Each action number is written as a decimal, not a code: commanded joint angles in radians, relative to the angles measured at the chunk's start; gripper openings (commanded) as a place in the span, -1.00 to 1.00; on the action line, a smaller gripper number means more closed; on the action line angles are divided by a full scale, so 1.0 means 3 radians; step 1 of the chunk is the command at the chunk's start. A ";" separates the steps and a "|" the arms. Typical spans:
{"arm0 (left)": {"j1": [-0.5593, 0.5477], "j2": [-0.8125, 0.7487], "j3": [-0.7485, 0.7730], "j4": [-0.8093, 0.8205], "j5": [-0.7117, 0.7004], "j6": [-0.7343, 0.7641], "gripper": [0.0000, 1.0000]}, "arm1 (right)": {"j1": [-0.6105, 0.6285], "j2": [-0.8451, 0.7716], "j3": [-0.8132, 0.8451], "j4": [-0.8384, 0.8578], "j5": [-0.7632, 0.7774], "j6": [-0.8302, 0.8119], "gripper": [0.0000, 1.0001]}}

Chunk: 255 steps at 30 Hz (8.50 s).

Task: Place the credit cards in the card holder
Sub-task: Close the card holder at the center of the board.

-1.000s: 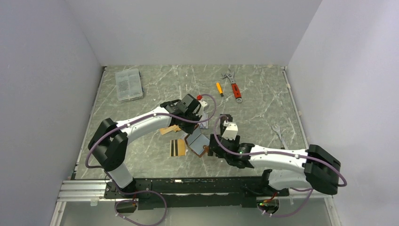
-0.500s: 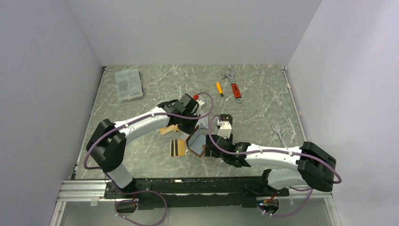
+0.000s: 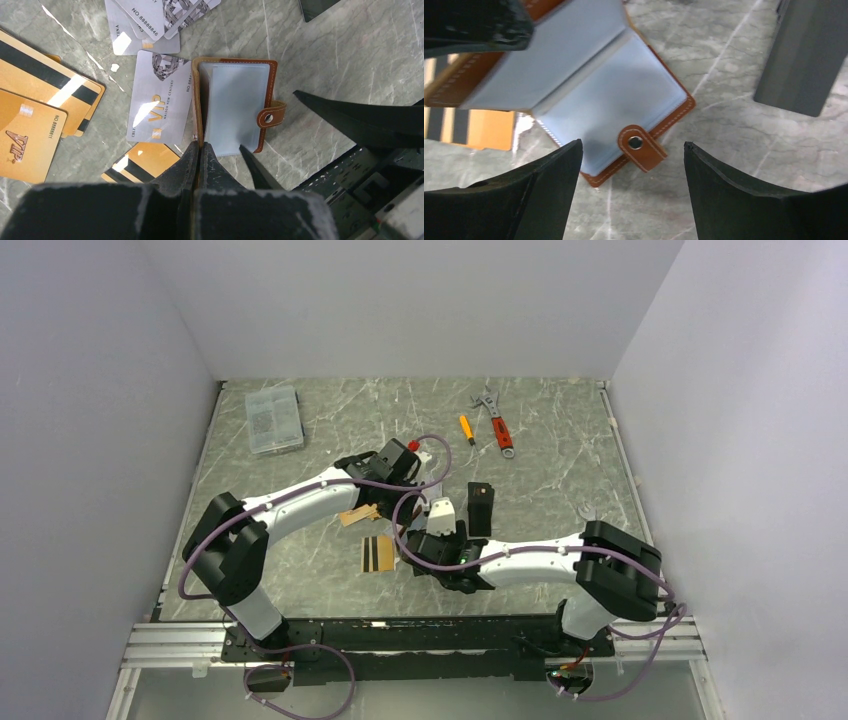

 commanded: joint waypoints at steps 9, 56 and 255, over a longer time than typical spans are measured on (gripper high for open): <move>0.0013 -0.0037 0.0011 0.0011 0.0089 -0.0087 -1.00 | -0.0054 -0.0268 -0.0248 -0.0228 0.0420 0.0386 0.21; -0.0552 0.0698 0.0241 0.0348 0.1685 0.0562 0.30 | -0.0809 -0.1348 -0.1742 0.1295 -0.0609 0.0731 -1.00; -0.1570 0.0248 -0.0552 0.0611 -0.0317 0.3136 -0.57 | -0.1881 -0.0804 -0.0164 -0.1164 -0.1980 0.0194 -0.88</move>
